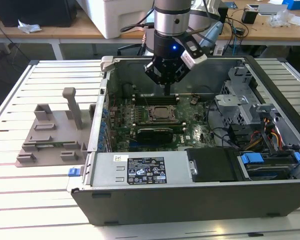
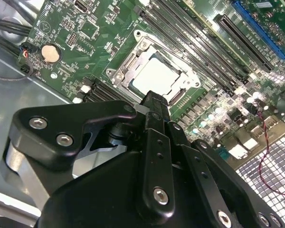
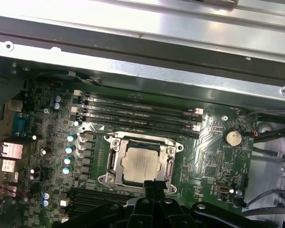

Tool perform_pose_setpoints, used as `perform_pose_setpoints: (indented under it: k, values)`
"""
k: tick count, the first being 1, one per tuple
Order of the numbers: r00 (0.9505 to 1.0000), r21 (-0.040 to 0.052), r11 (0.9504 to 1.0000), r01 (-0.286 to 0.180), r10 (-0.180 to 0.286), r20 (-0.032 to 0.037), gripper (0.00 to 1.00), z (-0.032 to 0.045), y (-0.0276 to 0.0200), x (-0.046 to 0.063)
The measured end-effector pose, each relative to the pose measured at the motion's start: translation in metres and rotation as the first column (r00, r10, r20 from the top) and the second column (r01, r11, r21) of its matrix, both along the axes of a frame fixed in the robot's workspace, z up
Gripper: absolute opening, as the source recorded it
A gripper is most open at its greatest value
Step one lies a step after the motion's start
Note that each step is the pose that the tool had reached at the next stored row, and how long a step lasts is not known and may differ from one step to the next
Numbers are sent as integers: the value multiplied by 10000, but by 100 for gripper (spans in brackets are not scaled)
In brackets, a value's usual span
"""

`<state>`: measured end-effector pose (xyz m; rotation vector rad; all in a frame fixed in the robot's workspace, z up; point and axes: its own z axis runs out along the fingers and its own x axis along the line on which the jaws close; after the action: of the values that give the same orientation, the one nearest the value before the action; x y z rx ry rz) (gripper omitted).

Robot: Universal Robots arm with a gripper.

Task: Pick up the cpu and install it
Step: 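Install the first cpu locking lever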

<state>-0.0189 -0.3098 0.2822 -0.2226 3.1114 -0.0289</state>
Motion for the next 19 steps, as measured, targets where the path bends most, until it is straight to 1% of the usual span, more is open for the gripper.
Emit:
perform_pose_setpoints:
  k: [2, 5, 7, 9, 11, 13, 14, 18, 19]
  values:
    - [10000, 0, 10000, -99, 99, 0, 11, 0, 0, 0]
    - [9999, 0, 9999, -107, 107, 0, 11, 0, 0, 0]
    - [9999, 1, 9999, -103, 103, 0, 11, 0, 0, -21]
    - [10000, 1, 10000, -95, 95, 1, 11, 0, 0, -121]
    - [10000, 0, 10000, -91, 91, -1, 11, -1, 8, -188]
    - [10000, 0, 10000, -80, 80, 0, 11, -3, 25, -260]
    - [10000, 0, 10000, -71, 71, 0, 11, -4, 41, -318]
    - [10000, 0, 10000, -58, 58, 0, 11, -7, 77, -435]
    - [10000, 1, 10000, -53, 53, 0, 11, -9, 93, -482]
